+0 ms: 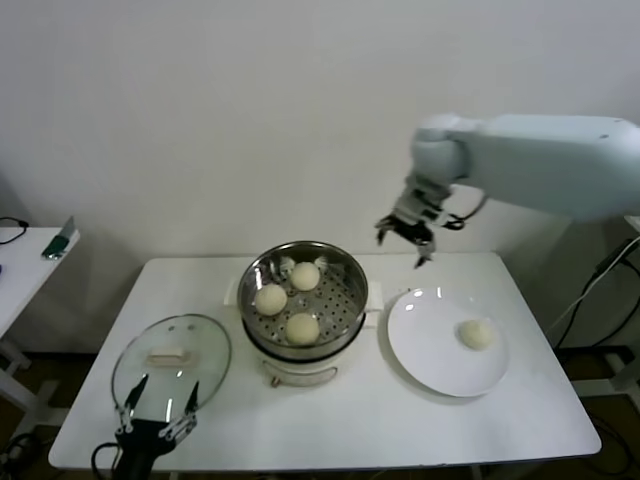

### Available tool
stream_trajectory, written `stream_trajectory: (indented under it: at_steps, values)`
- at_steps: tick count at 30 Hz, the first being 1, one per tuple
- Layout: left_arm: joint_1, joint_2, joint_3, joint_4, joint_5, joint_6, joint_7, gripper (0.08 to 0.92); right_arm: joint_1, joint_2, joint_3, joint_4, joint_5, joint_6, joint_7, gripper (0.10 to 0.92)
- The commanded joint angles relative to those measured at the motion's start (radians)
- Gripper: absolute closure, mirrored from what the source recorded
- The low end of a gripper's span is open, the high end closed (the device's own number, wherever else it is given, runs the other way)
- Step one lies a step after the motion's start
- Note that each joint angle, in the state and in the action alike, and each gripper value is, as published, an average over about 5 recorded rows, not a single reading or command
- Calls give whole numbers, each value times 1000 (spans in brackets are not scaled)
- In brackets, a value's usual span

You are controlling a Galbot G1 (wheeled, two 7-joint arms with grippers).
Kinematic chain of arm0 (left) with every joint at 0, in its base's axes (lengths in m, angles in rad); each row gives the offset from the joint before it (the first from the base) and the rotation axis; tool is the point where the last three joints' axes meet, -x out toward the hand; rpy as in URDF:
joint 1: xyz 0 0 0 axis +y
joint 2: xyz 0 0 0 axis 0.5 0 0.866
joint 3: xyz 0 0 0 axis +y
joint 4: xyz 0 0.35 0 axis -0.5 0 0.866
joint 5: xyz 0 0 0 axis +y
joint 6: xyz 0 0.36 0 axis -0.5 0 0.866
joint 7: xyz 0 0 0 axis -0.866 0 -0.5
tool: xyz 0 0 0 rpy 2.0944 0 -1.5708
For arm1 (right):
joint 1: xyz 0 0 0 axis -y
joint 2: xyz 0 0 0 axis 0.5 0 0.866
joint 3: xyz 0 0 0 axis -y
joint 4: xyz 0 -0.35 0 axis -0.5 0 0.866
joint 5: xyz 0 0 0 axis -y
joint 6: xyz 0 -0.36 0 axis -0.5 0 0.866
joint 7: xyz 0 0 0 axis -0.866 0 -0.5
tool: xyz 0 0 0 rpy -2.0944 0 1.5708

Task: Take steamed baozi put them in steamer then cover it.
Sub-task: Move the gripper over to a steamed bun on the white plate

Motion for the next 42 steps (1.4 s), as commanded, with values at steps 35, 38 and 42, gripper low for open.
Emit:
stream_trajectory:
  at_steps: [35, 38, 42]
  values:
    - [-21, -20, 10, 63, 24, 4, 2, 177, -849, -179, 592, -383, -249, -327, 122, 231]
    - [-21, -19, 8, 62, 24, 4, 2, 177, -845, -180, 600, -378, -245, -328, 126, 274]
    - [-20, -18, 7, 59, 24, 4, 2, 177, -795, -199, 567, -337, -223, -335, 121, 340]
